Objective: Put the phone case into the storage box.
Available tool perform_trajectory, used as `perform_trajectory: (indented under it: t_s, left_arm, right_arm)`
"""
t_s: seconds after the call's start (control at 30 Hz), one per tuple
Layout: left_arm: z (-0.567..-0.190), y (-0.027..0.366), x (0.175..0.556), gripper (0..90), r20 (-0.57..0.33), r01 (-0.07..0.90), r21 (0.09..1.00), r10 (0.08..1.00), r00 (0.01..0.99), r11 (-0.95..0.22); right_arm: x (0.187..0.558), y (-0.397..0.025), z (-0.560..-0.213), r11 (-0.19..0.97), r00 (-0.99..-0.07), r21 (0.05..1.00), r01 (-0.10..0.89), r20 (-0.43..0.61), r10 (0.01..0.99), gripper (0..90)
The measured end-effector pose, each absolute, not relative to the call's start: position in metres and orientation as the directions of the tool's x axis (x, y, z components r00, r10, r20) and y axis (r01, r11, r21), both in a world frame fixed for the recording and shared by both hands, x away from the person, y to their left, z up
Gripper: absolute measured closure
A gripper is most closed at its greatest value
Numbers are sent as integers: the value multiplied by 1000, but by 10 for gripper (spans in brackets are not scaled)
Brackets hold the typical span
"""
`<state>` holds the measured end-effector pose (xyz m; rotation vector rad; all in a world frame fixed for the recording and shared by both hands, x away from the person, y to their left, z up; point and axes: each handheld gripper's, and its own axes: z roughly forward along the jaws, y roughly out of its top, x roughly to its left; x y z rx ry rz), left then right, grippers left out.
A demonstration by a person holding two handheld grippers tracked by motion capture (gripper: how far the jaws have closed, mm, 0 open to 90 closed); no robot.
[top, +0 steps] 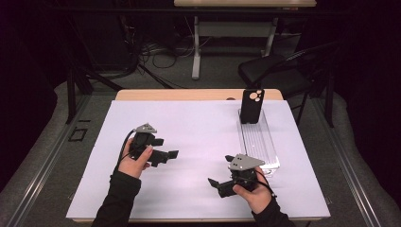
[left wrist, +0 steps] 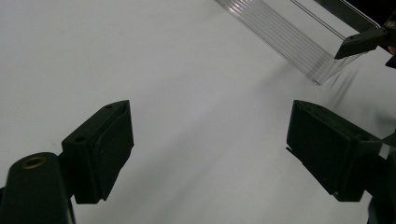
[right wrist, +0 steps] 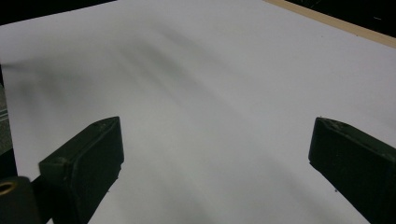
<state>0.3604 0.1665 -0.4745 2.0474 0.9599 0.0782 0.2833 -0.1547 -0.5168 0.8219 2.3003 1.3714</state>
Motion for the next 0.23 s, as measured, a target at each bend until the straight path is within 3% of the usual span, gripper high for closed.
perform_trajectory:
  t_s: [0.23]
  left_arm:
    - [-473, 167, 360, 149, -283, 603, 724, 654, 702, -335]
  right_arm:
    - [283, -154, -519, 358, -777, 880, 313, 20, 630, 30]
